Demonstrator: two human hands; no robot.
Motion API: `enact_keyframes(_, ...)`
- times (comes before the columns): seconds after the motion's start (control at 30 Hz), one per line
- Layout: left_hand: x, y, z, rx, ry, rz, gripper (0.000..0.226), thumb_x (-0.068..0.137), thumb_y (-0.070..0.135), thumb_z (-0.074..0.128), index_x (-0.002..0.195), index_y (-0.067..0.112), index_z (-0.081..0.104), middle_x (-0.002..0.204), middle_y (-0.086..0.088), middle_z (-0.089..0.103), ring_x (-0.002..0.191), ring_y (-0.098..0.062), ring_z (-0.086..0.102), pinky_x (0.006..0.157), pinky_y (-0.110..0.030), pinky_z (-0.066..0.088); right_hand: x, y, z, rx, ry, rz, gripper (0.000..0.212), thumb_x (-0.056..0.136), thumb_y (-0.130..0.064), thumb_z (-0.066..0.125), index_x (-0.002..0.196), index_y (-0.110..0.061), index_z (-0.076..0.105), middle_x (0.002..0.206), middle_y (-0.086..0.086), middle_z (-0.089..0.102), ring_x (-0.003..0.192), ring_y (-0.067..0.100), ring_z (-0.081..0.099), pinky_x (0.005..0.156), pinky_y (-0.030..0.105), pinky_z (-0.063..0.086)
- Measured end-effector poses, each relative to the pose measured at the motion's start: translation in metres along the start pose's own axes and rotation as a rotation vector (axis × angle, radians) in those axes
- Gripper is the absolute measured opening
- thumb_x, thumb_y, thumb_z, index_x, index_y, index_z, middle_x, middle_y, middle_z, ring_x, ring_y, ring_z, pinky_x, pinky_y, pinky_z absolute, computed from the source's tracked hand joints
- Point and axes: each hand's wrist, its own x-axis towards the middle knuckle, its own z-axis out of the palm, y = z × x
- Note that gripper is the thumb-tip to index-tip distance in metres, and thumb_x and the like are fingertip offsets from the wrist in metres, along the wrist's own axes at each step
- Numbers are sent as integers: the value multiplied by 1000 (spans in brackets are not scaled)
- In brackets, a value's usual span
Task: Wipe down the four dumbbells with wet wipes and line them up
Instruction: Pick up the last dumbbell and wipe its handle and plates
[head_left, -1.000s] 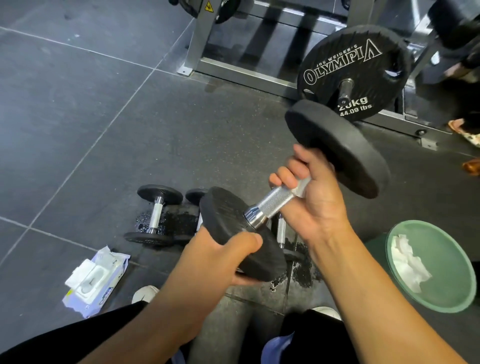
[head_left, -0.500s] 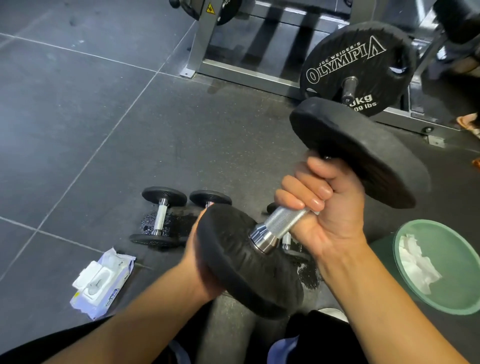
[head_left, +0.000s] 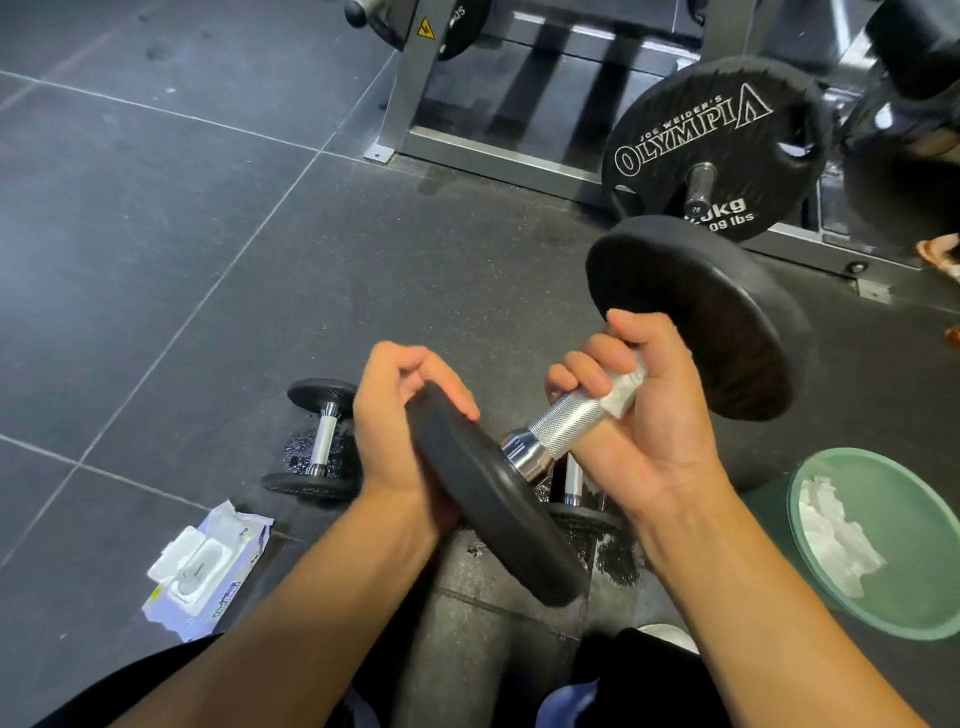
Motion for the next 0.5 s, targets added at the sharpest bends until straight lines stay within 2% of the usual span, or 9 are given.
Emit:
enact_keyframes(0.13,-4,11,0,362,-251,514,47,89,25,42,47,8,57,54,-19,49,64,-41,45,68,-52,38,2,-5,1,2,58,-54,27,79,-15,64,62,-23,44,54,-8,33,49,11,30,64,28,39)
enact_keyframes(0.17,-6,12,0,418,-289,578,48,90,25,41,48,6,57,54,-19,51,64,-42,45,67,-53,37,3,-6,1,17,61,-63,27,79,-15,64,61,-22,44,54,-8,33,49,11,30,64,28,39)
enact_keyframes(0.23,-3,14,0,443,-298,587,51,91,25,41,48,4,57,52,-19,51,63,-43,46,67,-53,37,2,-9,1,33,41,-71,28,78,-15,62,58,-22,44,52,-8,32,48,11,30,64,28,39)
enact_keyframes(0.3,1,17,4,326,-258,430,57,93,25,41,42,4,56,49,-20,49,61,-38,46,66,-46,42,0,-11,-1,17,-13,-63,31,78,-16,61,53,-23,44,49,-9,32,46,9,30,61,27,39)
enact_keyframes(0.37,9,17,5,153,-181,156,65,98,23,37,37,5,52,44,-17,45,56,-30,46,64,-35,46,-2,-12,-6,-9,-110,-40,32,76,-17,65,52,-23,44,46,-10,34,44,8,32,58,25,39)
enact_keyframes(0.5,27,7,-5,-11,-184,-218,68,99,24,37,35,5,49,40,-13,44,48,-27,48,69,-39,44,-3,-13,-12,7,-410,54,40,76,-15,77,53,-23,44,45,-10,46,43,6,42,58,24,43)
